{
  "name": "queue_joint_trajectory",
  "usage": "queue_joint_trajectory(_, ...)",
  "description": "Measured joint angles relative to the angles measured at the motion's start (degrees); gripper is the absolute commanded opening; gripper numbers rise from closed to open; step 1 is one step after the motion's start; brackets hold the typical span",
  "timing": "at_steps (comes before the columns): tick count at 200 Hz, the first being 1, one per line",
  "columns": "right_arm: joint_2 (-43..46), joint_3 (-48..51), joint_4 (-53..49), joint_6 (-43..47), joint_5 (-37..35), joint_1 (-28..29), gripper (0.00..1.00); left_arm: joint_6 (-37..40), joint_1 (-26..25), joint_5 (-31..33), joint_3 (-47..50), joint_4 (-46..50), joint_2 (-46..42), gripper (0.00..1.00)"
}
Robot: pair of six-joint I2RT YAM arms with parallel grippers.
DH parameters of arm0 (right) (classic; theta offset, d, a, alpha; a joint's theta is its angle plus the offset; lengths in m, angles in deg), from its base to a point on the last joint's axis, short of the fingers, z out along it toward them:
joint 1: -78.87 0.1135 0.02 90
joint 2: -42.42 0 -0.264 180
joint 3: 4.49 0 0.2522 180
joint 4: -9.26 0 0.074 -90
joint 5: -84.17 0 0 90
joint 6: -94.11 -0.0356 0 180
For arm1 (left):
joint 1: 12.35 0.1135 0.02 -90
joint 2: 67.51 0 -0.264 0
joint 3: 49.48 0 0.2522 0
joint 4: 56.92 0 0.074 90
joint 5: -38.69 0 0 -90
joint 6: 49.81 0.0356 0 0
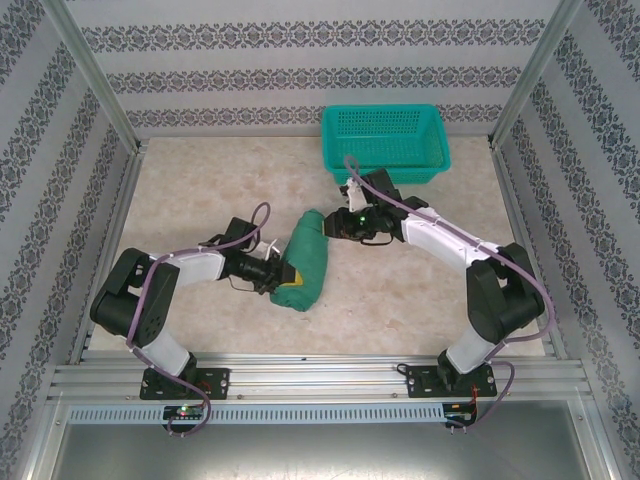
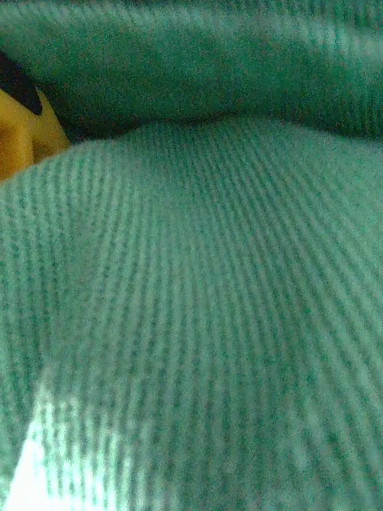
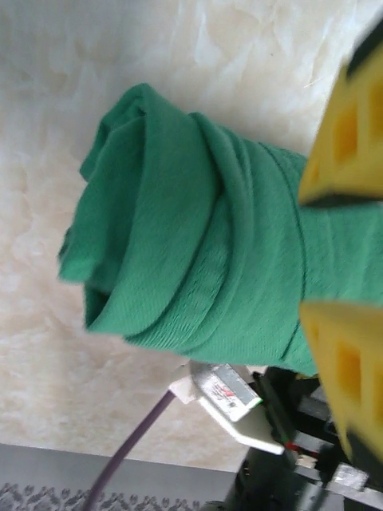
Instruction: Roll up the long pants
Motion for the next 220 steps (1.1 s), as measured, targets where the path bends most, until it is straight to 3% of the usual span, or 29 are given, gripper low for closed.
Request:
queue_joint_trajectory(40, -2.3, 0.0, -3.0, 3.2, 0.2, 2.3, 0.59, -5.5, 4.6, -5.0, 6.2, -12.4, 1.4, 0.0)
queue_joint_trajectory(84, -6.6, -1.7, -4.2, 6.3, -0.1, 5.9, 0.61, -2.6, 6.2, -8.6, 2.3, -10.2, 6.6, 0.0)
queue_joint_trajectory(95, -7.1, -2.1, -4.1, 6.3, -0.5, 6.4, 0.57, -1.8, 6.7, -9.5, 1.3, -9.9, 8.0, 0.0)
queue_joint_trajectory(99, -7.2, -2.1, -3.7, 6.3, -0.5, 6.5, 0.51, -1.6, 6.8, -9.9, 1.0, -9.9, 8.5, 0.0)
queue_joint_trajectory(104, -7.2, -2.2, -3.3, 6.2, -0.6, 6.7, 0.32, -1.4, 7.0, -10.3, 0.8, -9.9, 9.0, 0.0)
queue_joint_trajectory(110, -7.1, -2.2, -2.5, 6.1, -0.6, 6.8, 0.0, -1.0, 7.2, -10.9, 0.5, -9.9, 9.7, 0.0)
queue_joint_trajectory(173, -7.7, -11.1, 0.5, 2.8, 1.0, 6.7, 0.0, 0.7, 8.1, -14.1, -0.8, -9.4, 12.6, 0.0)
queue_joint_trajectory(220, -15.8, -17.8, 1.4, 2.2, 5.6, 7.1, 0.0, 2.6, 8.1, -13.6, -2.1, -6.2, 12.6, 0.0)
